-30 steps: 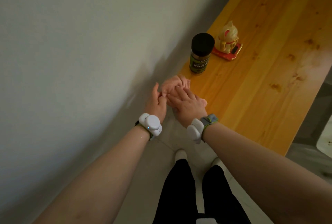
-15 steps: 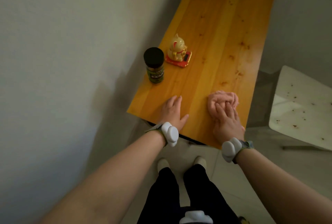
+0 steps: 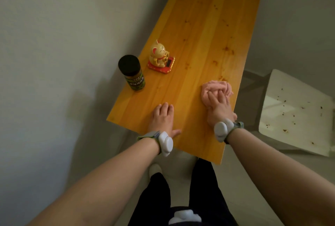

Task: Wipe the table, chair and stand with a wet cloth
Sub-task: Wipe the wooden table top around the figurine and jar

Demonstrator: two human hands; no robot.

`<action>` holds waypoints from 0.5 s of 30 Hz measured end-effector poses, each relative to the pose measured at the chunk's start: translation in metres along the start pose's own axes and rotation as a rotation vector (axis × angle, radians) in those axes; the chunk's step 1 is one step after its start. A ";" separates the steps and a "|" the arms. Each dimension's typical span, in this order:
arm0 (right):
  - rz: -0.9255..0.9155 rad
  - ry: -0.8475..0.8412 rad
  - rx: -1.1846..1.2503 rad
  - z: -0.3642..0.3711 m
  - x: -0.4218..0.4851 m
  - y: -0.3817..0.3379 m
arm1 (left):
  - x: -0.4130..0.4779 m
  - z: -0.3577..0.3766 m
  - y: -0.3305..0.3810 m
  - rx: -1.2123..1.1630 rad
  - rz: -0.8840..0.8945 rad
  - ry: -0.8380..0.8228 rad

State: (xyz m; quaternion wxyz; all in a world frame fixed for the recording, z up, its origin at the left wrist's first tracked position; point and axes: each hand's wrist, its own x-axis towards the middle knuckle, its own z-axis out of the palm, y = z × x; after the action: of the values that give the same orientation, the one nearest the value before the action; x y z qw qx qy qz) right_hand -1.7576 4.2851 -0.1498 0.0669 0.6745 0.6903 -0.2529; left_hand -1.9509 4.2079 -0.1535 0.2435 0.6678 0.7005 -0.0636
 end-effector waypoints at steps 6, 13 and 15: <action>-0.476 -0.155 -0.107 0.015 -0.016 0.002 | 0.000 0.000 -0.002 -0.014 -0.044 -0.022; -0.348 -0.043 -0.174 -0.037 0.064 0.039 | 0.005 0.003 0.015 -0.224 -0.230 0.092; -0.327 -0.039 -0.173 -0.039 0.079 0.020 | 0.005 0.008 0.021 -0.220 -0.278 0.108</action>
State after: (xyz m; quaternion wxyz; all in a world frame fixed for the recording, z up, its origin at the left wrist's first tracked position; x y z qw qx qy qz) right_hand -1.7352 4.3725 -0.1561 0.0960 0.5398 0.8086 -0.2134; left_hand -1.9284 4.2115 -0.1575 0.2661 0.5364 0.8008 0.0162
